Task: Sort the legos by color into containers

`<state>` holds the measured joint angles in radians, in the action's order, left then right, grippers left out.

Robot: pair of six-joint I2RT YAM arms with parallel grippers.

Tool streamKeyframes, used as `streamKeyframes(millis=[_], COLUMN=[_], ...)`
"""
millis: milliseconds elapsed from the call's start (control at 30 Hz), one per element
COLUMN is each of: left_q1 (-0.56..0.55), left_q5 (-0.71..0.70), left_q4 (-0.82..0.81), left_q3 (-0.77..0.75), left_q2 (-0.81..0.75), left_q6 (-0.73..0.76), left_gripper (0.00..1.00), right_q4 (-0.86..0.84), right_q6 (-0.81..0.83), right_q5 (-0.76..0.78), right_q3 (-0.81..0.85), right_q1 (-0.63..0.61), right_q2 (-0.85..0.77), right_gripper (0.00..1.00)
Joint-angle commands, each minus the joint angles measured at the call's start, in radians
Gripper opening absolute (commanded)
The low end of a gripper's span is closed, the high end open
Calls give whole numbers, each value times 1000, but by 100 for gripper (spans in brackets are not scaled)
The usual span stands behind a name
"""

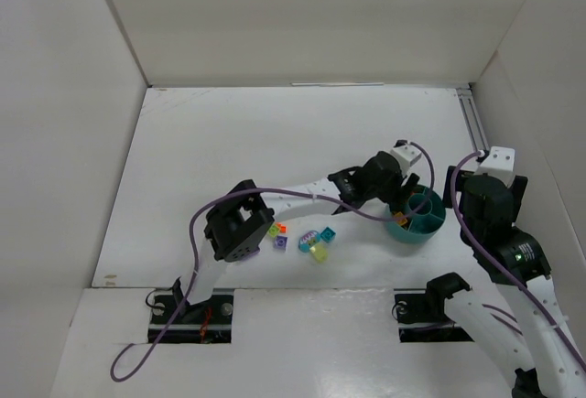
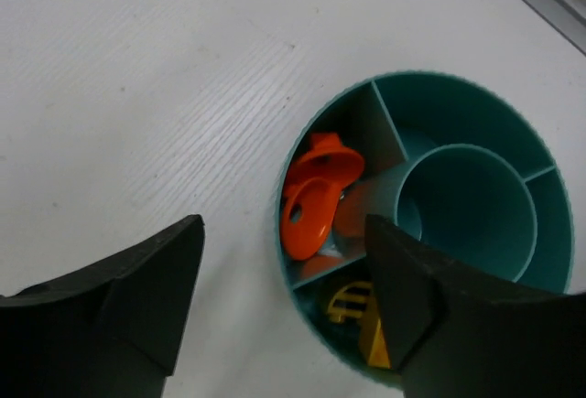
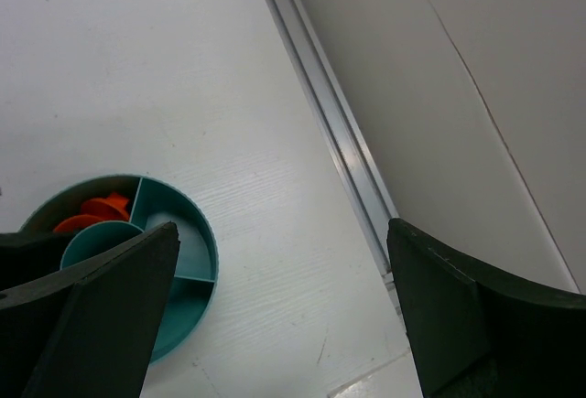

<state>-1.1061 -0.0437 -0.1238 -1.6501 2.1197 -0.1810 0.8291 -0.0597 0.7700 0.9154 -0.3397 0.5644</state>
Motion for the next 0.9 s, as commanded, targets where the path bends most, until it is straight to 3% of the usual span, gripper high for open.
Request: streamKeyframes(millis=[0, 67, 100, 233, 333, 500, 633, 733, 867], left_q1=[5, 34, 64, 149, 169, 199, 281, 339, 362], left_q5=[-33, -33, -21, -8, -77, -367, -433, -433, -433], left_q4=[-40, -54, -63, -86, -97, 96, 336, 393, 458], left_q3=[51, 97, 158, 344, 482, 607, 740, 919, 1006], left_q2=[-167, -248, -280, -455, -607, -805, -943, -1128, -1314], left_q6=[-20, -37, -66, -130, -153, -294, -497, -632, -695], left_gripper=[68, 86, 100, 100, 100, 100, 100, 100, 100], right_q4=[-31, -31, -42, -108, -221, -375, -527, -658, -728], right_q6=[9, 20, 40, 133, 246, 314, 290, 251, 199], right_q5=[0, -14, -14, -98, -243, -533, -497, -475, -550], right_q3=[2, 2, 11, 2, -35, -72, -90, -47, 14], right_q1=[5, 5, 5, 5, 5, -41, -238, -434, -502], right_q2=[-1, -1, -1, -14, 18, 184, 356, 532, 774], right_gripper=[100, 100, 100, 100, 100, 99, 97, 93, 86])
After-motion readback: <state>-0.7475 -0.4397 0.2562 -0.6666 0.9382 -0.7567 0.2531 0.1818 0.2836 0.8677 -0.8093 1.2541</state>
